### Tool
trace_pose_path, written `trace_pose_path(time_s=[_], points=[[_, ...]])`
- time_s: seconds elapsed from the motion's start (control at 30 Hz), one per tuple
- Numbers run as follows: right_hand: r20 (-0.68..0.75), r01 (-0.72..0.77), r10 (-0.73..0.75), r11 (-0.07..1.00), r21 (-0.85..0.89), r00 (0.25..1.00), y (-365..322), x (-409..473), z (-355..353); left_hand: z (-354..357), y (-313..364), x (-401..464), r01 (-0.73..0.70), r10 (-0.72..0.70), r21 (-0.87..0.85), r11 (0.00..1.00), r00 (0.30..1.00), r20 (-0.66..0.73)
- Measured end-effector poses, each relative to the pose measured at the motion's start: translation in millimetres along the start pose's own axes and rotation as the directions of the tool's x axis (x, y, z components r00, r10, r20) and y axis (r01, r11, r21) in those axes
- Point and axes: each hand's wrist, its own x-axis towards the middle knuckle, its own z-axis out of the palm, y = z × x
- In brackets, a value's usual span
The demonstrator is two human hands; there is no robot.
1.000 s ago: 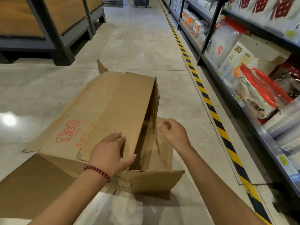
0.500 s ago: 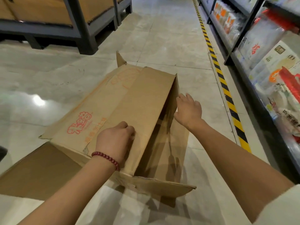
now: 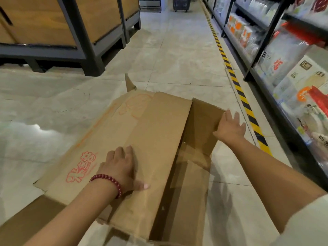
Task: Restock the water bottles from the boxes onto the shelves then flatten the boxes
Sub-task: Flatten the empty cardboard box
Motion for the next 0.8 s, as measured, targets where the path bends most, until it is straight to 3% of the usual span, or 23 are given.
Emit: trace_pose_path(time_s=[0.1, 0.2, 0.33, 0.43, 0.6, 0.7, 0.73, 0.8], points=[[0.055, -0.066, 0.063, 0.996, 0.057, 0.997, 0.4, 6.2, 7.5, -3.9, -1.9, 4.4, -0.024, 0.021, 0.071, 0.997, 0.999, 0.039], [-0.005, -0.005, 0.006, 0.987, 0.160, 1.000, -15.5, -10.6, 17.1, -11.0, 2.3, 5.6, -0.023, 0.022, 0.044, 0.999, 1.000, 0.020], [-0.103, 0.176, -0.157, 0.961, 0.211, 0.982, -28.2, -40.9, 13.6, -34.3, 10.0, 1.7, -0.070, 0.060, -0.070, 0.995, 0.988, -0.143], [-0.189, 0.217, -0.164, 0.927, 0.305, 0.968, -25.8, -58.4, -9.0, -57.1, 16.6, -7.6, -0.131, 0.083, -0.166, 0.977, 0.960, -0.267], [-0.264, 0.285, -0.177, 0.842, 0.458, 0.948, -13.4, -83.5, -58.3, -91.2, 34.6, -31.4, -0.365, 0.219, -0.196, 0.910, 0.825, -0.521], [-0.350, 0.355, -0.175, 0.751, 0.557, 0.920, -4.3, -102.4, -80.8, -92.1, 58.2, -50.2, -0.536, 0.388, -0.389, 0.749, 0.831, -0.400], [-0.380, 0.382, -0.177, 0.721, 0.579, 0.908, -1.2, -109.2, -87.4, -85.5, 66.8, -53.2, -0.543, 0.447, -0.414, 0.731, 0.839, -0.311], [-0.381, 0.418, -0.219, 0.693, 0.587, 0.898, 3.9, -121.8, -95.1, -62.7, 77.8, -47.6, -0.518, 0.494, -0.324, 0.792, 0.855, -0.159]])
